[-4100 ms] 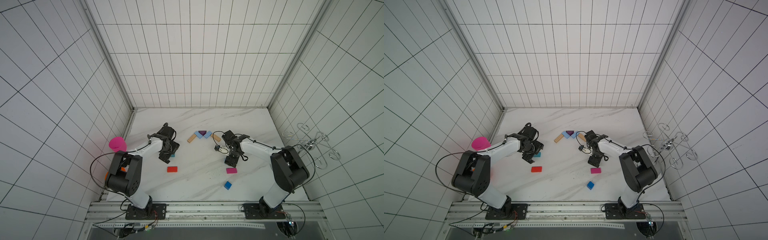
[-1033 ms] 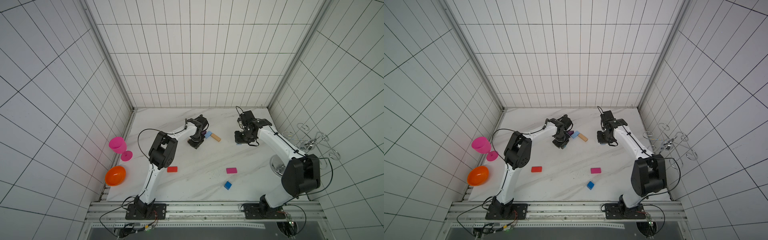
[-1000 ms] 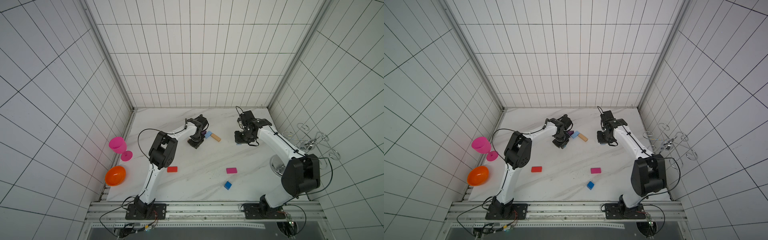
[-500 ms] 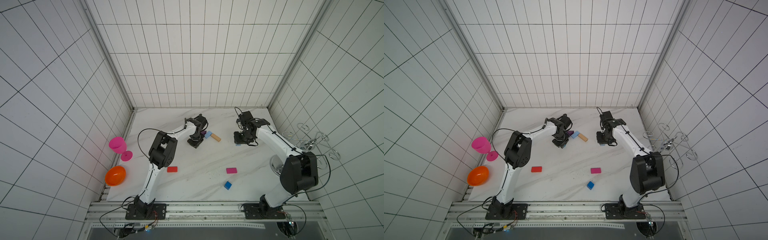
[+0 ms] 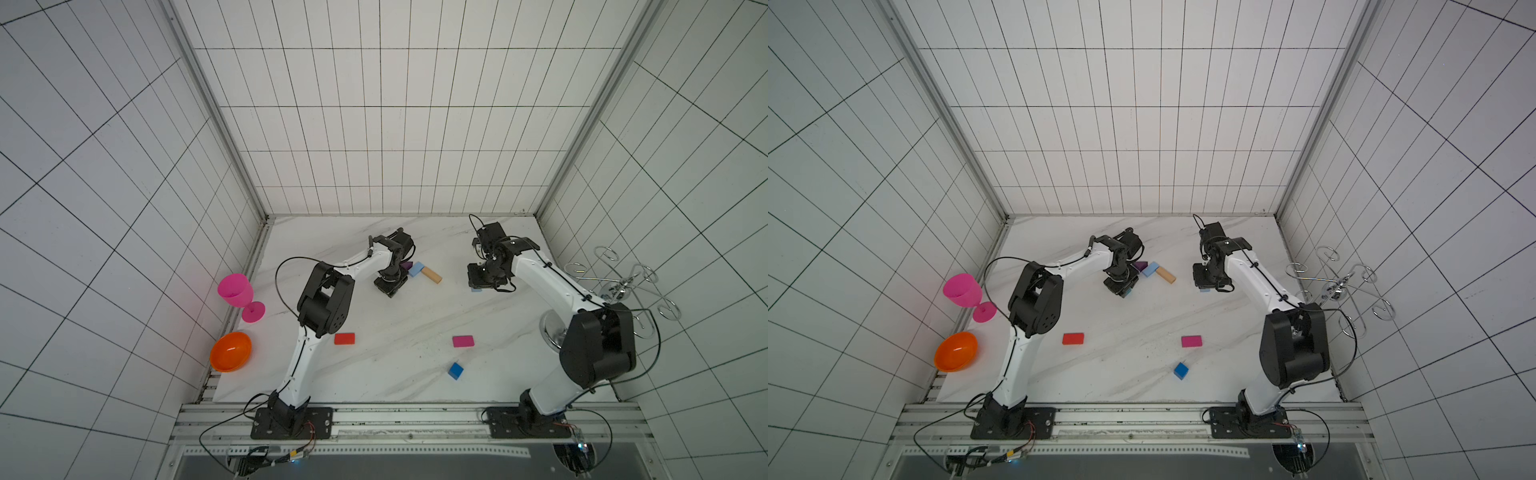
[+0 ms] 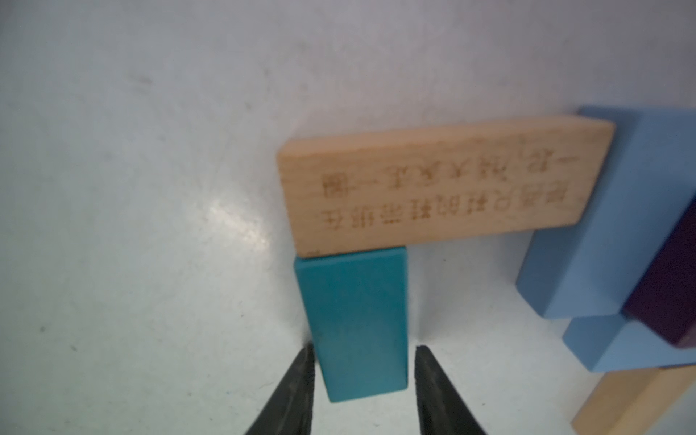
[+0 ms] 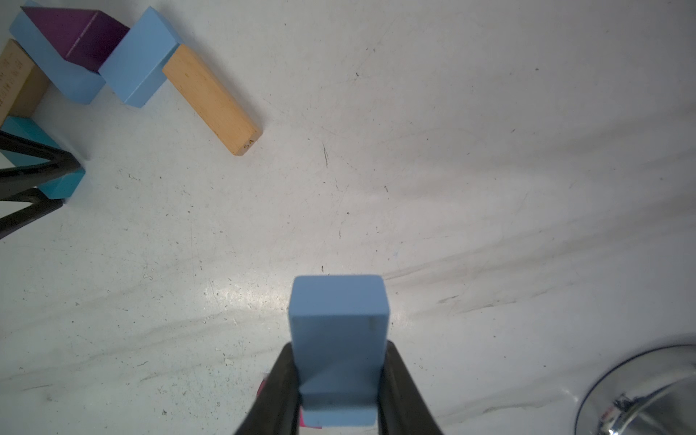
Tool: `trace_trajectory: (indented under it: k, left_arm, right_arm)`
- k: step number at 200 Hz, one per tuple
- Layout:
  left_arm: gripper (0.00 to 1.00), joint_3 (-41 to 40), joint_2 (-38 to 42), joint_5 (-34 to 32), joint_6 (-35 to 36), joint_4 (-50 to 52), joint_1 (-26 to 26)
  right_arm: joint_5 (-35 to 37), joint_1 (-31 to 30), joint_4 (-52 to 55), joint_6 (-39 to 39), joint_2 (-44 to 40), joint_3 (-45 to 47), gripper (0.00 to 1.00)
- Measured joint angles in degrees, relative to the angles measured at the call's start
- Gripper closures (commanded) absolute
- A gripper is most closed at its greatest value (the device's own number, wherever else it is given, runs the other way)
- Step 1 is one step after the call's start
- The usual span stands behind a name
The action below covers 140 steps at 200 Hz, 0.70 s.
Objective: Assemble a heart with building blocks
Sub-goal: Assemble the building block at the center of the board.
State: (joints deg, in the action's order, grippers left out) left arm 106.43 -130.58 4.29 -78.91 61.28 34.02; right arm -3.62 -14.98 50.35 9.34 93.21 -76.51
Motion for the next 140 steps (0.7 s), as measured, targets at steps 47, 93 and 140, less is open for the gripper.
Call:
trace_trajectory:
  k: [47,93,140]
  left_arm:
    - [0.21,0.28,0.07,-0.04,2.69,0.61,0.15]
    - [0.15,-3.06,7.02,-2.16,11.15,-3.52,0.50]
    - [0.14,-14.69,25.42,-1.66,23.65,-13.40,-3.87]
  right_arm:
    - [0.17,0.00,-0.04,0.28,0.00,0.00,1.00]
    - [0.83,-0.04,-0.28,8.28,4.07,-1.73,1.00]
    - [1.81,-5.92,-5.53,33.11,4.76,5.09,1.00]
